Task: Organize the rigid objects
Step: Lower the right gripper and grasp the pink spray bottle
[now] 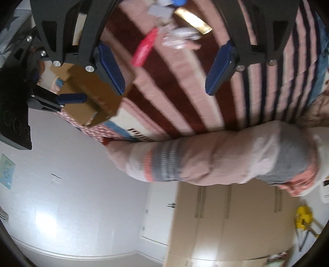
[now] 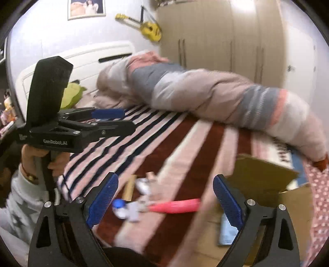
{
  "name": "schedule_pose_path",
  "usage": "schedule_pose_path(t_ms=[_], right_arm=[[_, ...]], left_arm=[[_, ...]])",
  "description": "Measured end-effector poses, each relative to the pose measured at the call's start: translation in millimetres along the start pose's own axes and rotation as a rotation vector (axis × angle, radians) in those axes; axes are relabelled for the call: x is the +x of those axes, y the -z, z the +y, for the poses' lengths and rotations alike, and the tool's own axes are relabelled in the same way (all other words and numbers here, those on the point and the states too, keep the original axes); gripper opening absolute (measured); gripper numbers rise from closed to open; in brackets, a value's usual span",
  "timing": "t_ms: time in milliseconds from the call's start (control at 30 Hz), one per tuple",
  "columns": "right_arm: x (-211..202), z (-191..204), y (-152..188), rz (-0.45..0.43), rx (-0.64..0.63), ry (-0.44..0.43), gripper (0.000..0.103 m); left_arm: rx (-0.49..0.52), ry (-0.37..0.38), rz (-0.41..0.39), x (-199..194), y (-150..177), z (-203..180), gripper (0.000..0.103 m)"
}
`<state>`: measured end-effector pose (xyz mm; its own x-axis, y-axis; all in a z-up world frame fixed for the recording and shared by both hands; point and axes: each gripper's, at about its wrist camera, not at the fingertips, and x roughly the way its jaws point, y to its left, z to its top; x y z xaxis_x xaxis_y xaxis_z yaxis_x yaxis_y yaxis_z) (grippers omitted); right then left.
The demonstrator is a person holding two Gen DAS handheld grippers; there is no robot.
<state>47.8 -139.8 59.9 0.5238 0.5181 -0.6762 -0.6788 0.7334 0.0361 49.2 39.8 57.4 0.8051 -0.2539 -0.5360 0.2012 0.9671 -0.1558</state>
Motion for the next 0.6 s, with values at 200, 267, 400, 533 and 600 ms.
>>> schedule_pose_path(t_ms=[200, 267, 400, 533, 600], right_arm=[[67.3, 52.2, 8.9, 0.149, -0.069, 0.013, 0.073], [87.4, 52.0, 18.1, 0.226, -0.048, 0.028, 0.064], [135.4, 27.8, 42.8, 0.407, 0.057, 0.121, 0.057], [164.5, -6.3, 61.6, 0.496, 0.178, 0.185, 0.057], [172.0, -18.5, 65.6, 0.493, 0.225, 0.197, 0.057]], left_arm=[[-0.033, -0.063, 0.023, -9.3, 45.4, 39.8, 0.078], [-0.046, -0.067, 0.038, -5.5, 61.2, 48.5, 0.078], [-0.072, -0.045, 0.061, 0.0, 85.5, 60.5, 0.078], [-0.079, -0.034, 0.071, 5.4, 100.4, 64.4, 0.078], [-0.083, -0.03, 0.078, 8.7, 103.4, 65.6, 0.078]])
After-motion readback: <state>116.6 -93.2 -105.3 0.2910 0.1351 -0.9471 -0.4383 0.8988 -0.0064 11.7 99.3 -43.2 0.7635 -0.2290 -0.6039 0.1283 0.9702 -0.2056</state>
